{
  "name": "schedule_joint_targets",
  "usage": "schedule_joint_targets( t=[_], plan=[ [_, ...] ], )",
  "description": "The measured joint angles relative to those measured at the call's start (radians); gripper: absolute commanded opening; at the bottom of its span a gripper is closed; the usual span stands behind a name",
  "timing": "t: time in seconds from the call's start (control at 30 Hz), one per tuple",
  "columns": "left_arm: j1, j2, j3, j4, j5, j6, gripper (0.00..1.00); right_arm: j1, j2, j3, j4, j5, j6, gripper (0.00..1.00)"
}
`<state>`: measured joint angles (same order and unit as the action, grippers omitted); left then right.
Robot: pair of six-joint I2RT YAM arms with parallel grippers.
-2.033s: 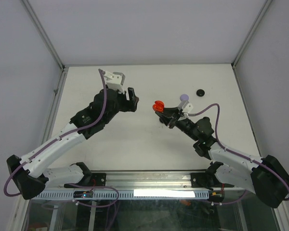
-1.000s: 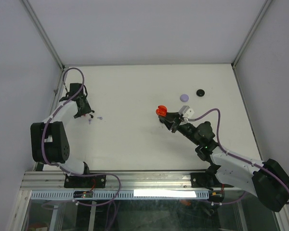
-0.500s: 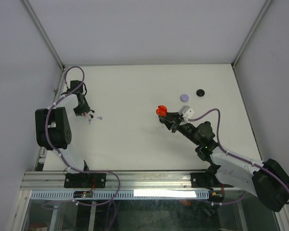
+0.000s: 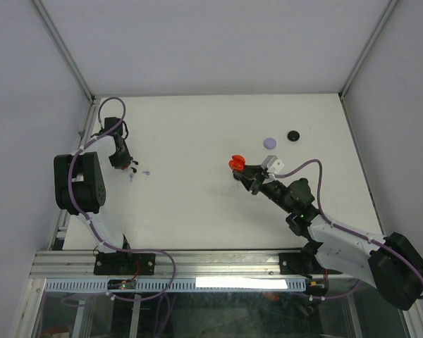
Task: Insert the wireless bluetooth earbuds into the charging case
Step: Pick up the earbud from the center of the board.
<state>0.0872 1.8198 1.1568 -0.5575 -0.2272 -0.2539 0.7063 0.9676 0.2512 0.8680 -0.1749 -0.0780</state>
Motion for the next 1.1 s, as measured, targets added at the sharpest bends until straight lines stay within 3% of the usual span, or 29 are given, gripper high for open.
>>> schedule_joint_targets(
  t=[0.3,0.6,0.9,1.1],
  plan=[
    [-0.042,-0.095,-0.014,-0.01,0.024,0.038,0.08,0.0,-0.027,0.0,-0.035,0.0,-0.004,0.0],
    [-0.397,-0.264,-0.062,-0.002,0.056,0.077,0.08,0.0,-0.076,0.0,-0.089,0.011,-0.007,0.0],
    [-0.683,-0.257,-0.092,-0.002,0.078,0.074,0.09,0.0,-0.11,0.0,-0.144,0.023,-0.006,0.0],
    [-0.828,-0.159,-0.109,0.005,0.069,0.05,0.1,0.0,-0.135,0.0,-0.176,0.03,-0.007,0.0]
  ],
)
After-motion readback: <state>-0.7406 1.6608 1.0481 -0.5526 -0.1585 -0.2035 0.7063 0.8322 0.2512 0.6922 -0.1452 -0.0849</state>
